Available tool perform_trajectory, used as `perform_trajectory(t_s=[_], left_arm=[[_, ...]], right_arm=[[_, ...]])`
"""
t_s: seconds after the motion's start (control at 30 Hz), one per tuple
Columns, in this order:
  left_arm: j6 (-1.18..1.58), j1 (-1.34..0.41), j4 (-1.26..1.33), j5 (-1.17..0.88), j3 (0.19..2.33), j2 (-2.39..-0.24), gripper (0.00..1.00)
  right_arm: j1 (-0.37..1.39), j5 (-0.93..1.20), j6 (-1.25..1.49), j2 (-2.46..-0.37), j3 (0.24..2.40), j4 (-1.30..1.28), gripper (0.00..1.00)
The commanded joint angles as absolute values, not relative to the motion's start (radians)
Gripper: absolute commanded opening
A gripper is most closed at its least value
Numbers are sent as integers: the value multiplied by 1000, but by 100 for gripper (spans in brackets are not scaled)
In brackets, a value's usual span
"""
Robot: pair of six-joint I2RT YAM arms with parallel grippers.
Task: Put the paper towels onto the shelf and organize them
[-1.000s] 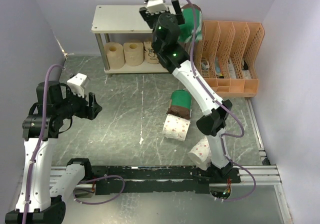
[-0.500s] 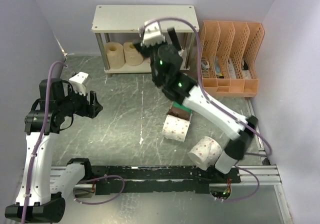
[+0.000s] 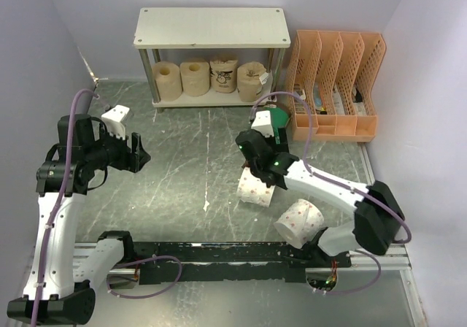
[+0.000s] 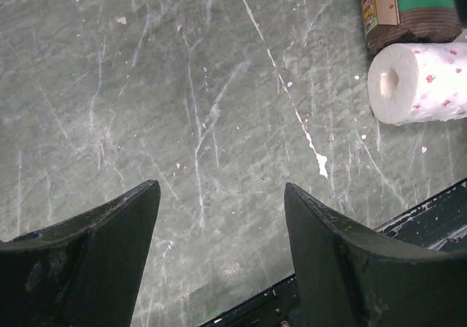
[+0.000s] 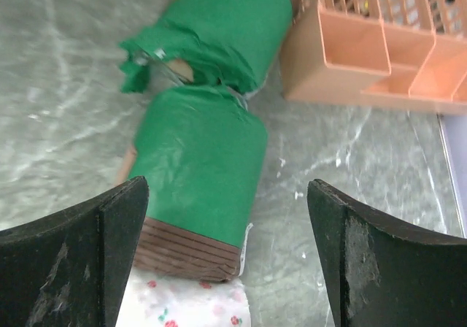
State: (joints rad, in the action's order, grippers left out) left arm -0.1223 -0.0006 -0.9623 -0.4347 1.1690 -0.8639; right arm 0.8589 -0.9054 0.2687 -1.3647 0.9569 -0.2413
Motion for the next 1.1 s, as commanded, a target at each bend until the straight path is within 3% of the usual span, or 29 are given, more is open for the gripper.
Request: perform_trajectory(t_s=[0.0, 0.27, 0.53, 0.83, 1.07], left_arm=[[-135, 11, -952, -465, 1172, -872, 79], [-136, 10, -951, -472, 1172, -865, 80], [-134, 11, -951, -465, 1172, -864, 80], [-133, 11, -950, -463, 1171, -867, 80], [-135, 11, -951, -466, 1171, -872, 80]], right_arm=[[834, -955, 462, -1464, 994, -410, 89], [863, -972, 451, -1640, 1074, -603, 84], [877, -871, 427, -1526, 1009, -572, 79], [899, -682, 278, -1250, 859, -423, 84], [818, -728, 245, -1331, 854, -441, 82]])
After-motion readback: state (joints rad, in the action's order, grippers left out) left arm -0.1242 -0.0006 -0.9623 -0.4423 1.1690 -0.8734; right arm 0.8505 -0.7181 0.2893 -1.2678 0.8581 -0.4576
